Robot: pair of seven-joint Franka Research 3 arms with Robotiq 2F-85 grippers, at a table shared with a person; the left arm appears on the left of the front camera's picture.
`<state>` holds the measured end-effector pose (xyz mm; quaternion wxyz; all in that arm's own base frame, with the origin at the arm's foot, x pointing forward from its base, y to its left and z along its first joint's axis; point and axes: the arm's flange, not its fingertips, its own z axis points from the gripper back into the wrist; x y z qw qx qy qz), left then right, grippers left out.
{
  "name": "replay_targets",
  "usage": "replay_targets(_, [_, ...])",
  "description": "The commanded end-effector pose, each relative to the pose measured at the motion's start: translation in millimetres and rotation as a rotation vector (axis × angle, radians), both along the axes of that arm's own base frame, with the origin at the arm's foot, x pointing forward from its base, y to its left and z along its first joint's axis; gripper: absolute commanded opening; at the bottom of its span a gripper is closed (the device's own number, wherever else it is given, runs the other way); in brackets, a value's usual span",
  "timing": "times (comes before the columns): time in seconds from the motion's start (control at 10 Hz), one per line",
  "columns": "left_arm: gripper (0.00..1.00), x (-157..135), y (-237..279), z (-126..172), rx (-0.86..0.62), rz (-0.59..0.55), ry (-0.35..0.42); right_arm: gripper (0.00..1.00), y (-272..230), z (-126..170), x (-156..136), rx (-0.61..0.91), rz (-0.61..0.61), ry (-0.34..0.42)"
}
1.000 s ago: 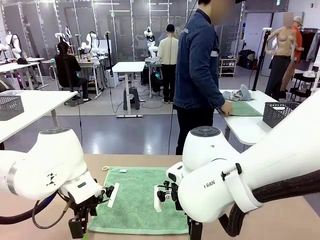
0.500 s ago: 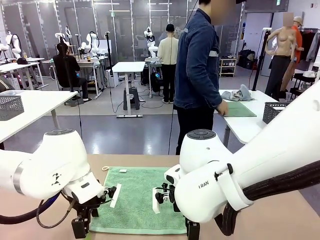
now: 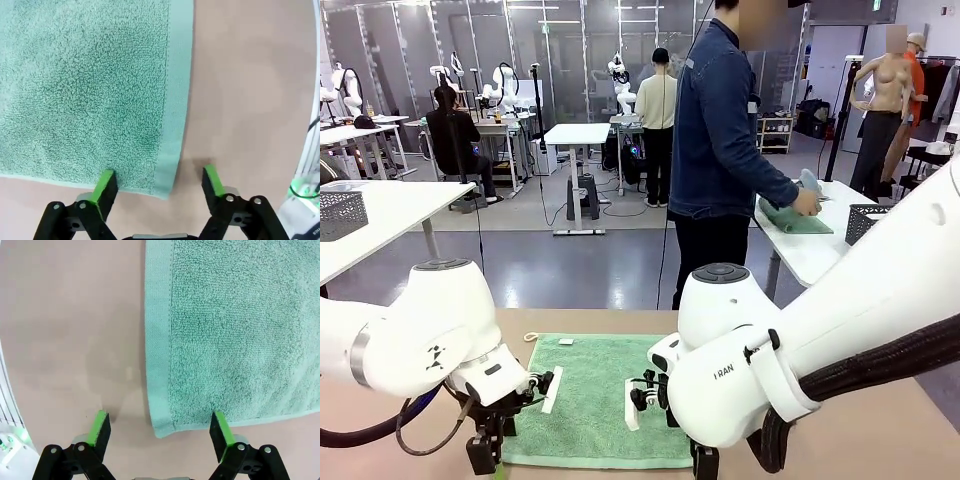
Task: Fold the towels and place them in the basket.
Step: When a person lays out a Towel with hook on the table, fold it in half twice.
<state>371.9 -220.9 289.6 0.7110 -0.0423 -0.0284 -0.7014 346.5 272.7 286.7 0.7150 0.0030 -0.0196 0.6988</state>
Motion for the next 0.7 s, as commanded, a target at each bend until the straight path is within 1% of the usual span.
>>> replay_targets(0.0, [0.11, -2.2, -0.5, -4.9, 0.025, 0.015, -0.002, 0.6, 0.0, -1.7, 5.5, 0.029, 0.008, 0.002])
replay_targets(0.1, [0.0, -3.0, 0.1, -5.9, 0.028, 0.014, -0.002, 0.44, -0.7, -2.5, 5.0, 0.034, 0.012, 0.007])
replay_targets(0.2, [0.0, -3.9, 0.2, -6.0, 0.032, 0.012, -0.003, 0.0, -1.0, -3.0, 5.9, 0.038, 0.014, 0.006])
replay_targets(0.3, [0.0, -4.9, 1.5, -5.7, 0.033, 0.01, -0.006, 0.0, -0.6, -3.6, 5.8, 0.035, 0.014, 0.003])
replay_targets(0.4, [0.04, -5.3, 1.8, -4.6, 0.034, 0.008, -0.01, 0.0, -0.6, -2.8, 5.6, 0.036, 0.013, -0.001])
replay_targets(0.5, [0.0, -5.8, 1.6, -5.0, 0.033, 0.008, -0.01, 0.14, -1.8, -1.8, 5.8, 0.036, 0.01, -0.001])
replay_targets(0.6, [0.0, -6.4, 1.0, -5.6, 0.031, 0.008, -0.008, 0.05, -2.5, -1.9, 5.8, 0.038, 0.008, -0.001])
